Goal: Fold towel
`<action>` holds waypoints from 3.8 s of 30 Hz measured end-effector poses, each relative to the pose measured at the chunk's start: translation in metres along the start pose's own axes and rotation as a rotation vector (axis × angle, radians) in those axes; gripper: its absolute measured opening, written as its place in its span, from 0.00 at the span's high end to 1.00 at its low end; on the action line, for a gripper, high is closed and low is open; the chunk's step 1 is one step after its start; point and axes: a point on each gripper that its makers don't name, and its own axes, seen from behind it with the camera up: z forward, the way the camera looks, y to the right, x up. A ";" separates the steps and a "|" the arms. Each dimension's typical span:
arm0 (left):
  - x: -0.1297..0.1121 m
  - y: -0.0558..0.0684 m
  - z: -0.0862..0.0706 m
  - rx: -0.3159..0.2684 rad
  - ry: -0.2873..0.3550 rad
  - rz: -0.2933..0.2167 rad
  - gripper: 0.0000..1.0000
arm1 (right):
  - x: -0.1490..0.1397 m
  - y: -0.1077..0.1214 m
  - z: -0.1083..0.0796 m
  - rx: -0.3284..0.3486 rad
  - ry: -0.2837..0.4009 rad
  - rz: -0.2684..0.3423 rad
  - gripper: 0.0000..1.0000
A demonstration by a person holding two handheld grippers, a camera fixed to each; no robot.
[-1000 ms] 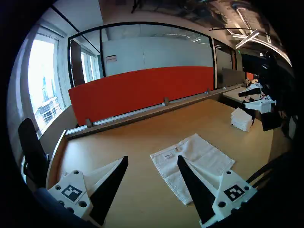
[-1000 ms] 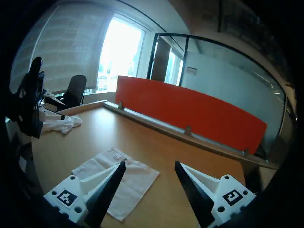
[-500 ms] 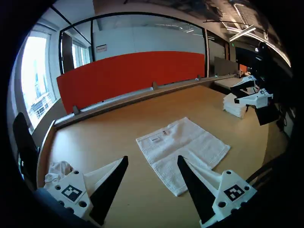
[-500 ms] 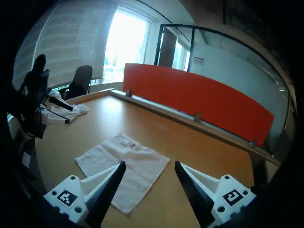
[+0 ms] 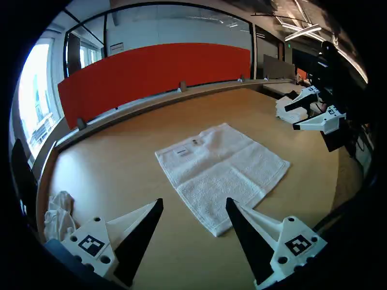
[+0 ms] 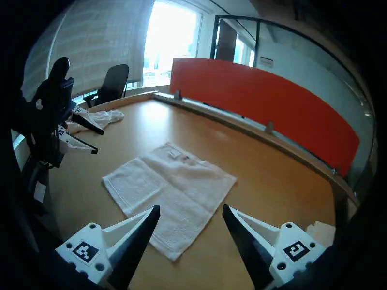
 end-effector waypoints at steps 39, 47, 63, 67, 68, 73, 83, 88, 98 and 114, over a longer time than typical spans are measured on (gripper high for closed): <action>-0.090 0.048 0.054 -0.142 -0.229 0.027 0.04 | -0.119 -0.033 0.033 0.112 -0.216 -0.029 0.03; -0.090 0.047 0.054 -0.140 -0.235 0.038 0.05 | -0.128 -0.037 0.033 0.145 -0.242 -0.027 0.10; -0.091 0.048 0.054 -0.134 -0.243 0.054 0.08 | -0.133 -0.040 0.035 0.179 -0.258 -0.004 0.26; -0.092 0.050 0.054 -0.137 -0.246 0.058 0.18 | -0.133 -0.038 0.035 0.175 -0.258 0.006 0.35; -0.092 0.051 0.054 -0.138 -0.248 0.059 0.20 | -0.133 -0.038 0.035 0.174 -0.259 0.008 0.38; -0.092 0.051 0.054 -0.137 -0.252 0.055 0.23 | -0.133 -0.036 0.034 0.171 -0.259 0.015 0.51; -0.092 0.053 0.055 -0.125 -0.254 0.041 0.37 | -0.134 -0.036 0.034 0.165 -0.259 0.016 0.63; -0.091 0.053 0.056 -0.114 -0.257 0.032 0.53 | -0.134 -0.039 0.035 0.170 -0.260 0.016 0.75; -0.091 0.051 0.057 -0.094 -0.262 0.018 0.88 | -0.130 -0.045 0.034 0.180 -0.255 0.027 0.84; -0.075 0.051 0.046 -0.093 -0.246 -0.033 0.89 | -0.109 -0.040 0.027 0.160 -0.221 0.032 0.84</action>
